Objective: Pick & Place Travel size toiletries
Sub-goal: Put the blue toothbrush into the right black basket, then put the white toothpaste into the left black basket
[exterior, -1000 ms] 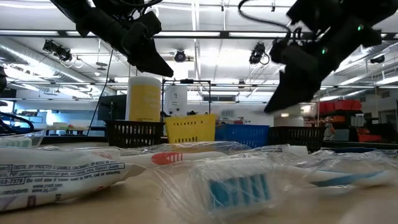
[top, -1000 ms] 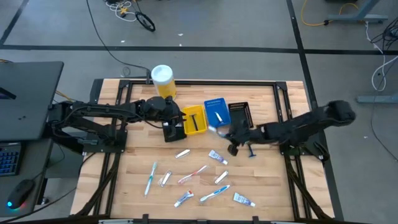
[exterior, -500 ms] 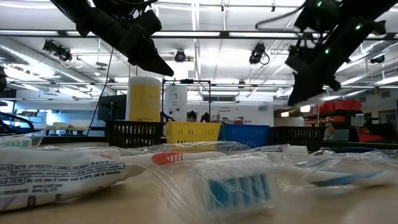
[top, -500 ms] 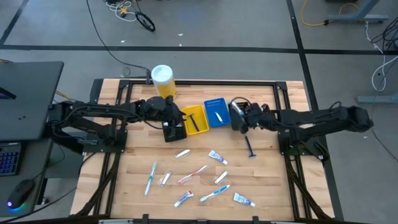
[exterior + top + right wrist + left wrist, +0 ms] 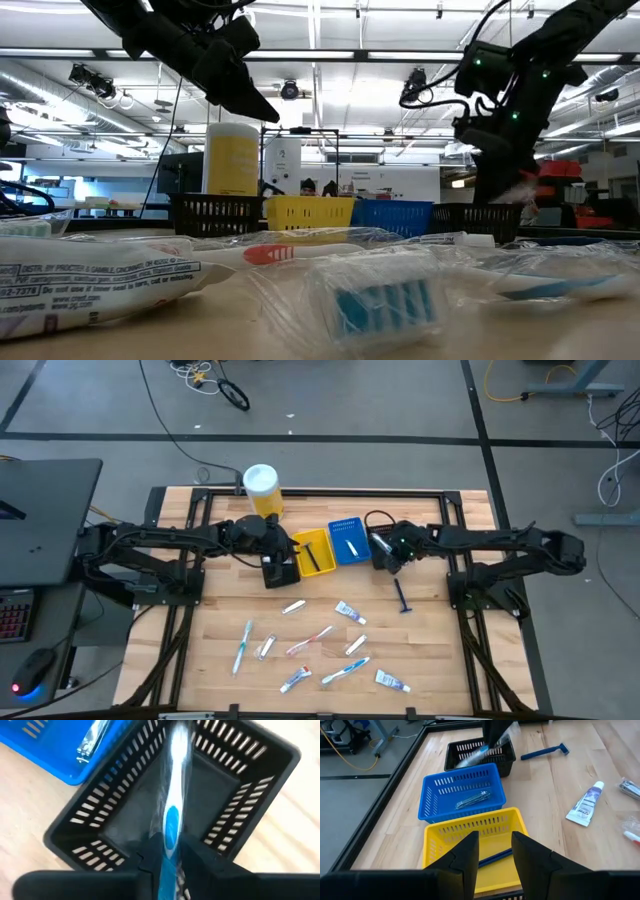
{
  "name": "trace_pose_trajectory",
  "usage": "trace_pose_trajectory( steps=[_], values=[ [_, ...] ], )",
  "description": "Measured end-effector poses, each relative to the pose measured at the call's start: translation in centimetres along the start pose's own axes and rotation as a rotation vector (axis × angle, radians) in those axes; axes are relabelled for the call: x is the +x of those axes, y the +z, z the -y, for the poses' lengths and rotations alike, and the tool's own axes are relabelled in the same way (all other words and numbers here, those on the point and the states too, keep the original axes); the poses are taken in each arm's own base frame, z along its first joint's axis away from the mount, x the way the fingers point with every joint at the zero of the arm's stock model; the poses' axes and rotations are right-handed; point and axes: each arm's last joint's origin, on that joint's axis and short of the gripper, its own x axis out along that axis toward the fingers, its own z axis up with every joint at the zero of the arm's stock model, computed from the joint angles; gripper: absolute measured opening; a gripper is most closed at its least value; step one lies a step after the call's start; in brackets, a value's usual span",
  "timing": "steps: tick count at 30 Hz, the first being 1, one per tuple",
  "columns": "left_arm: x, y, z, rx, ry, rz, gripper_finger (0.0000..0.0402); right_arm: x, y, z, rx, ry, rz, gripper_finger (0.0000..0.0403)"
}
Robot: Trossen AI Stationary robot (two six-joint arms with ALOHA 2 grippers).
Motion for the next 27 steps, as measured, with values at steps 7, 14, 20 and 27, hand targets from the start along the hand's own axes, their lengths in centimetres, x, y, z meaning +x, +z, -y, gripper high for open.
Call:
trace_pose_trajectory(
  steps=[7, 14, 20, 27],
  values=[
    [0.0, 0.0, 0.0, 0.000, 0.000, -0.001, 0.0124, -0.5, 1.1, -0.2, -0.097, 0.015, 0.085, 0.0124],
    [0.0, 0.0, 0.0, -0.024, -0.003, -0.001, 0.0124, -3.8, 5.3, -1.6, -0.132, 0.099, 0.327, 0.0135],
    [0.0, 0.0, 0.0, -0.158, -0.004, -0.004, 0.0124, -5.2, 7.5, -3.3, -0.266, 0.396, 0.637, 0.0135],
    [0.0, 0.0, 0.0, -0.233, -0.004, -0.005, 0.0124, -4.7, 6.5, -4.2, -0.328, 0.501, 0.597, 0.0135]
  ],
)
